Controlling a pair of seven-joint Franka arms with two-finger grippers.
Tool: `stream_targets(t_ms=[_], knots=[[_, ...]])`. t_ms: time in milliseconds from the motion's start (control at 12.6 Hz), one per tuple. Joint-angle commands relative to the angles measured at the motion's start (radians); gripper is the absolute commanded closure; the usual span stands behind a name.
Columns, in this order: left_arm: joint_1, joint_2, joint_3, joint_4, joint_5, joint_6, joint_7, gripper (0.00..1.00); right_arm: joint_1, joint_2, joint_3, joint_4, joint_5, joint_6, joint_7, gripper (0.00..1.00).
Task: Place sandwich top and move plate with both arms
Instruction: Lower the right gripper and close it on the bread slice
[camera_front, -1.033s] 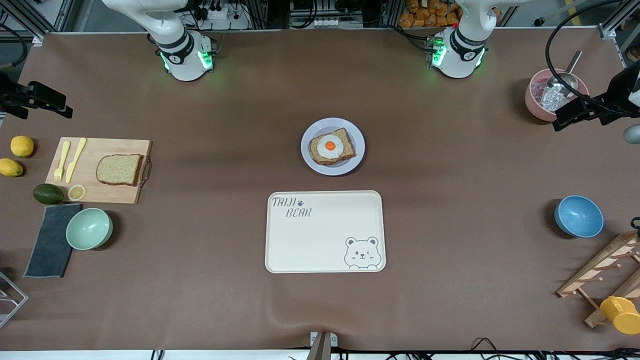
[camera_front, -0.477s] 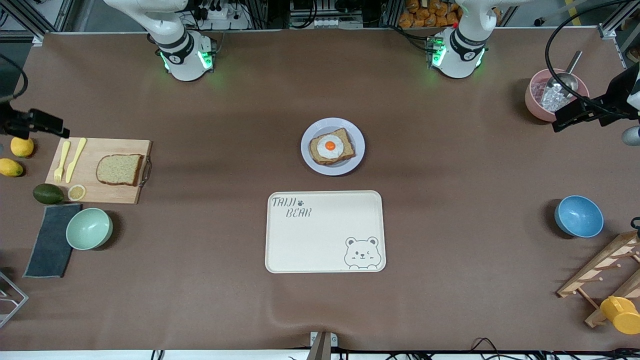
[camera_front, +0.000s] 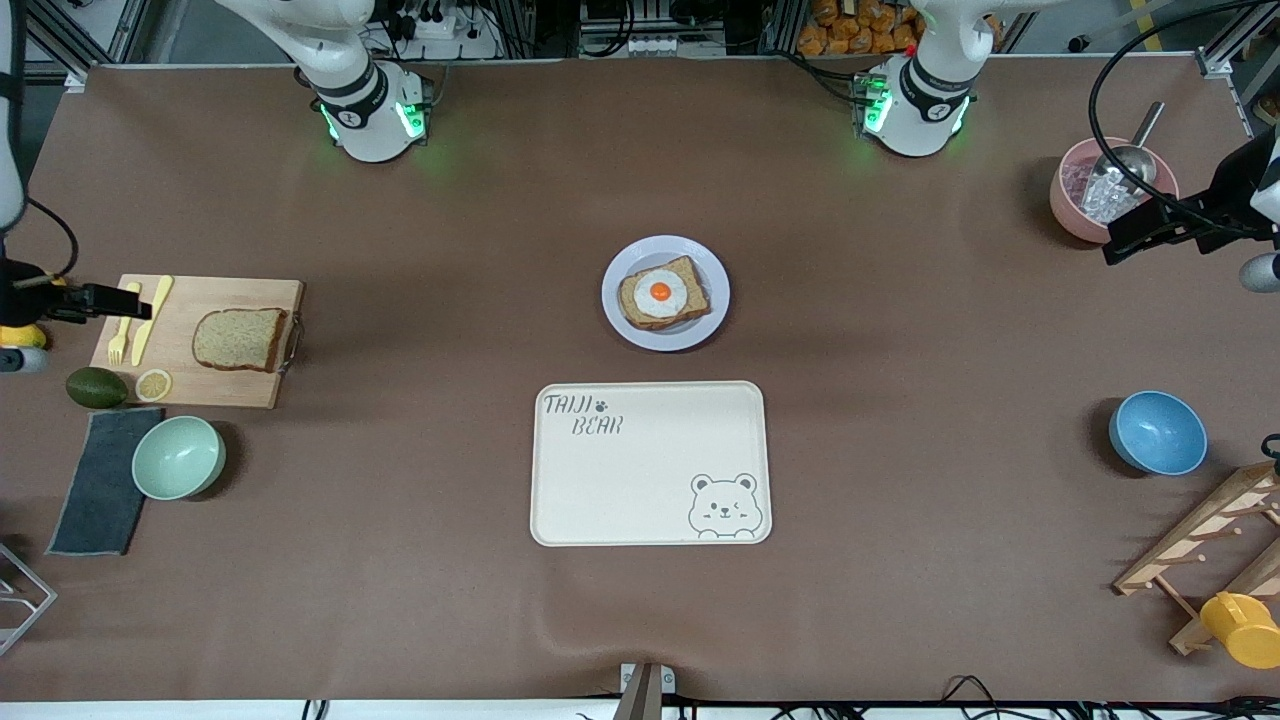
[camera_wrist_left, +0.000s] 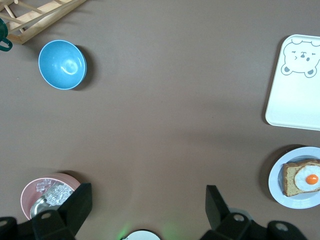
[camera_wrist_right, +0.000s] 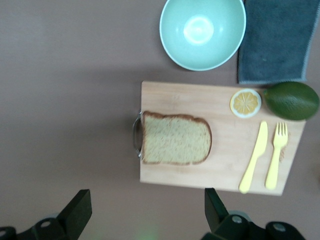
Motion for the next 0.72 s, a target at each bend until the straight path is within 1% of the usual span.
stream_targets(t_ms=[0,159,397,636], knots=[[-0.002,-0.003,-0.003,-0.004,0.023,0.007,0.005,0.00,-0.076,-0.035,0.017,-0.185,0.000,0.164,-0.070,0.00],[-0.003,-0.003,-0.003,-0.004,0.023,0.007,0.008,0.00,-0.103,-0.034,0.015,-0.242,0.000,0.193,-0.069,0.00],[0.003,-0.003,-0.005,-0.004,0.022,0.007,0.011,0.00,-0.142,-0.018,0.015,-0.328,-0.001,0.311,-0.070,0.00],[0.003,-0.003,-0.005,-0.004,0.022,0.007,0.011,0.00,-0.152,0.038,0.015,-0.338,-0.001,0.414,-0.069,0.00]])
